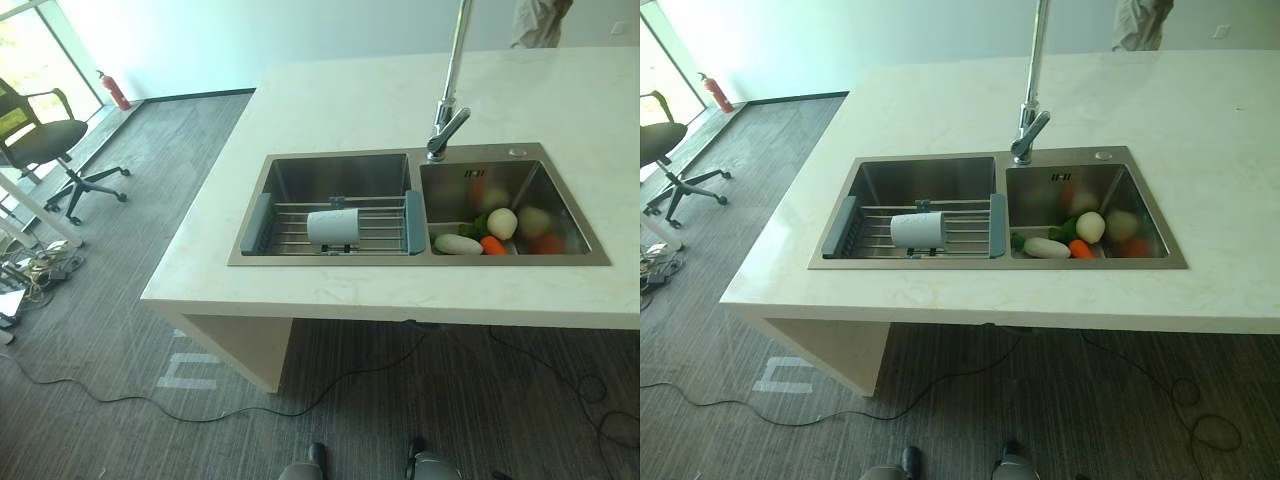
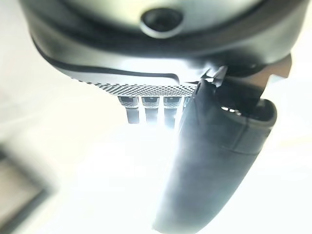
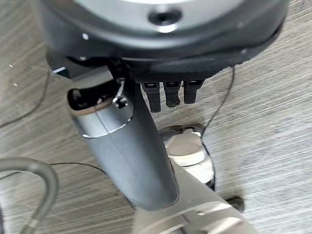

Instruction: Place the dishes in the dishwasher.

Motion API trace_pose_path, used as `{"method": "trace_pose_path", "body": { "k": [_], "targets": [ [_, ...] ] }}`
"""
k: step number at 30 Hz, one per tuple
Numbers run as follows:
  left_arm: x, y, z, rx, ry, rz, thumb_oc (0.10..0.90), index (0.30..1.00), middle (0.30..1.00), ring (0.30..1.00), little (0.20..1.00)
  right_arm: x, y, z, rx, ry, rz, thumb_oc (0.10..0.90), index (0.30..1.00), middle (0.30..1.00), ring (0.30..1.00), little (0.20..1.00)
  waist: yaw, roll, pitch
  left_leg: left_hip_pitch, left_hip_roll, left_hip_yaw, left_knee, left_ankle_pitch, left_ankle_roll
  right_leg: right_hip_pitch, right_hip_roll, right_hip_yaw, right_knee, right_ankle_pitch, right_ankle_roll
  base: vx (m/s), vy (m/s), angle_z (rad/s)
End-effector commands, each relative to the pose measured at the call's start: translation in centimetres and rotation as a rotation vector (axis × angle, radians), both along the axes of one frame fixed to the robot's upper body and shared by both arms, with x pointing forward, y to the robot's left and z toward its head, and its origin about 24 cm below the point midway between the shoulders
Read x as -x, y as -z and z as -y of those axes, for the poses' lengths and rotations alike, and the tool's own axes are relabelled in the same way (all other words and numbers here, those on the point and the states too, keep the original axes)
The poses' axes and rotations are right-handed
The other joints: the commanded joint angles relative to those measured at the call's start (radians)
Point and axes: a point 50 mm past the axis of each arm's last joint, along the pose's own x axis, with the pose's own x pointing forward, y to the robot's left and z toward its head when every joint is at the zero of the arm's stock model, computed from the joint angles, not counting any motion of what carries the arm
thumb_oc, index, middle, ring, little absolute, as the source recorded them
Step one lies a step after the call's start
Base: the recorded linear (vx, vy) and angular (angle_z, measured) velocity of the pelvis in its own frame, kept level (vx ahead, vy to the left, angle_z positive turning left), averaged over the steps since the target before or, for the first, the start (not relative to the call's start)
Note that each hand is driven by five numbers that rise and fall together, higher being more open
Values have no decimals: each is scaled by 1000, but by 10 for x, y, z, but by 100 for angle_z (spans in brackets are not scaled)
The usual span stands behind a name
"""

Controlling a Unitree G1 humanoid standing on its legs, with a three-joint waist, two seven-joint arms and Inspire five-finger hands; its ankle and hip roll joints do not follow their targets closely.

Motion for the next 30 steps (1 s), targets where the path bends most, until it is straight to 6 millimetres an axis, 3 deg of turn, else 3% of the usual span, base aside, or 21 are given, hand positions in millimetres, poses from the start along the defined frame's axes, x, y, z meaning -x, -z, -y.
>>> {"method": "trace_pose_path", "body": {
  "k": [1, 4, 6, 9, 10, 12, 17, 23, 30],
  "targets": [
    [-26, -66, 33, -327, 195, 116, 800, 900, 900, 900, 900, -42, -2, -13, -12, -18, 125, 800, 900, 900, 900, 900, -22, -7, 19, -17, 20, 39, 143, -237, 38, 96, -17, 3, -40, -160, 83, 71, -51, 5],
    [-42, -109, 60, -423, 395, 142, 800, 900, 900, 900, 900, -44, -2, -14, -19, -19, 123, 800, 900, 900, 900, 900, -35, -6, 8, -9, 24, 48, 143, -244, 35, 100, -13, 11, -40, -164, 85, 85, -47, -3],
    [-72, -136, 96, -394, 676, 65, 800, 900, 900, 900, 900, -43, -2, -14, -29, -24, 113, 800, 900, 900, 900, 900, -59, -4, 1, 5, 27, 57, 143, -252, 32, 105, -3, 30, -40, -168, 88, 145, -79, -20],
    [-107, -140, 133, -267, 1004, -113, 800, 900, 900, 900, 900, -37, -1, -13, -37, -13, 98, 800, 900, 900, 900, 900, -82, -1, 1, 17, 29, 66, 143, -256, 31, 107, 10, 54, -40, -167, 92, 122, -73, -34],
    [-126, -129, 151, -190, 1130, -259, 800, 900, 900, 900, 900, -33, -1, -12, -40, -16, 87, 800, 900, 900, 900, 900, -97, -2, 5, 21, 31, 73, 143, -256, 32, 105, 15, 68, -40, -165, 95, 135, -93, -36],
    [-149, -118, 169, -107, 1218, -376, 800, 900, 900, 900, 900, -31, -1, -12, -49, -23, 89, 800, 900, 900, 900, 900, -115, -5, 11, 21, 34, 80, 143, -251, 31, 96, 22, 86, -40, -157, 97, 104, -88, -29],
    [-175, -100, 170, 12, 1231, -641, 800, 900, 900, 900, 900, -33, -1, -13, -54, -45, 78, 800, 900, 900, 900, 900, -147, 3, 28, 6, 31, 100, 143, -235, 30, 60, 25, 108, -40, -134, 104, 12, -35, -23],
    [-187, -82, 165, 92, 1196, -845, 800, 900, 900, 900, 900, -35, -5, -4, -33, -8, 89, 800, 900, 900, 900, 900, -164, 11, 59, -13, 21, 107, 143, -221, 30, 29, 23, 120, -40, -114, 106, -45, 0, -2],
    [-192, -80, 162, 25, 1094, -913, 800, 900, 900, 900, 900, -41, -8, -2, -34, -17, 120, 800, 900, 900, 900, 900, -181, 17, 76, -25, 11, 117, 143, -213, 34, 11, 21, 127, -40, -104, 109, -26, 20, -2]
  ]
}}
